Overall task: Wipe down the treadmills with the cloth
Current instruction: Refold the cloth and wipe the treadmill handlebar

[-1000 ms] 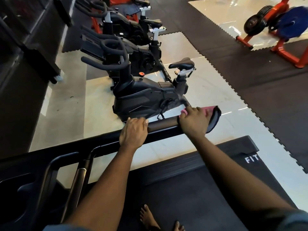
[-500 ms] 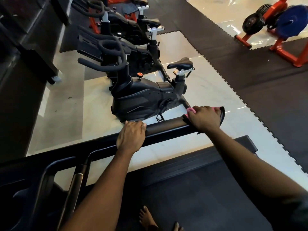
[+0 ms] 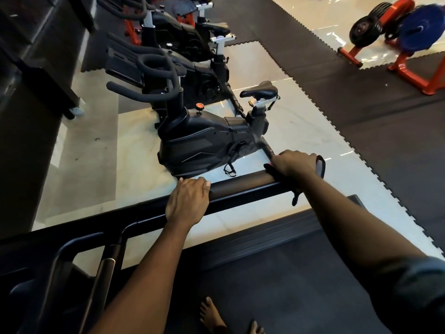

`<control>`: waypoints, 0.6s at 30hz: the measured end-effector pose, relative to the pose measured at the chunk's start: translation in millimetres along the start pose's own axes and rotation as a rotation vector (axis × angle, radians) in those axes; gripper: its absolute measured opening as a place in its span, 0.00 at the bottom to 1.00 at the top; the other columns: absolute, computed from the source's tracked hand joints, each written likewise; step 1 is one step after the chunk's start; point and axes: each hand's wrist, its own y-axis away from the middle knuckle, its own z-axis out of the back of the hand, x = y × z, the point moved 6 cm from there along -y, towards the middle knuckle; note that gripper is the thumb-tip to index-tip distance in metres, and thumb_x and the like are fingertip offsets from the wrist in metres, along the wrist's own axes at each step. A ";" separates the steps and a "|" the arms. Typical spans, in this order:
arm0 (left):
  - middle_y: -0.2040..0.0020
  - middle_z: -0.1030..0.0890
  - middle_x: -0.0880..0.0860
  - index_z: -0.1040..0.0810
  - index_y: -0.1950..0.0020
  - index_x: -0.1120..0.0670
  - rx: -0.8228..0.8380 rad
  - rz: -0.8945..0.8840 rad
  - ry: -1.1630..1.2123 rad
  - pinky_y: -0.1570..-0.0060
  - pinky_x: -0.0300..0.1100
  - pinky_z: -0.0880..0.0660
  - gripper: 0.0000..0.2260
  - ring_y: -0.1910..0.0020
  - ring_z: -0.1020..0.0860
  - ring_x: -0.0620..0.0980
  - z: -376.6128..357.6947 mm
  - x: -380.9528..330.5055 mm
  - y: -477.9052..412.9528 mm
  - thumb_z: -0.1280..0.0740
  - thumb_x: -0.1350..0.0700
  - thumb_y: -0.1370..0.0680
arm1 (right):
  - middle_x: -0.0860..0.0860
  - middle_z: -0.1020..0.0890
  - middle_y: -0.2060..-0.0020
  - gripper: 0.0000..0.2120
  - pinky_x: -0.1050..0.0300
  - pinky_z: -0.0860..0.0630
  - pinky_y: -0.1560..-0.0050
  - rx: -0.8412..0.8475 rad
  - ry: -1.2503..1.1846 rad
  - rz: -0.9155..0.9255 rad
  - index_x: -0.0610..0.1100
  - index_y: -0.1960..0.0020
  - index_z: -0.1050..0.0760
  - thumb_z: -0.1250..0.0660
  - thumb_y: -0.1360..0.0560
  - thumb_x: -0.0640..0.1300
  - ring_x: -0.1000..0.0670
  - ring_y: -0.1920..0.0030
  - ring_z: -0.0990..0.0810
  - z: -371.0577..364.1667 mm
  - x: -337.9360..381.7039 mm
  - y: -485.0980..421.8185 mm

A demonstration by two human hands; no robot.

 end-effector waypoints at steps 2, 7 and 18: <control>0.50 0.20 0.54 0.33 0.54 0.50 -0.001 -0.003 0.005 0.39 0.52 0.32 0.12 0.45 0.25 0.56 -0.2 0.5 0.6 0.50 0.50 0.13 | 0.44 0.18 0.44 0.23 0.39 0.38 0.37 0.115 0.011 -0.023 0.47 0.44 0.23 0.42 0.24 0.65 0.41 0.42 0.23 -2.8 4.1 -14.6; 0.42 0.21 0.52 0.25 0.40 0.52 0.054 -0.012 0.073 0.45 0.50 0.31 0.17 0.38 0.27 0.54 -10.2 8.4 -5.5 0.51 0.47 0.14 | 0.44 0.18 0.42 0.21 0.40 0.39 0.31 -0.031 0.030 0.032 0.48 0.40 0.22 0.44 0.23 0.59 0.40 0.41 0.23 -2.6 11.0 5.5; 0.44 0.19 0.57 0.21 0.41 0.55 -0.099 0.028 0.401 0.46 0.50 0.28 0.13 0.44 0.24 0.57 28.0 85.2 6.9 0.45 0.54 0.14 | 0.49 0.16 0.49 0.19 0.40 0.36 0.33 -0.249 -0.051 0.328 0.49 0.50 0.21 0.48 0.20 0.55 0.42 0.44 0.20 -45.3 141.1 110.4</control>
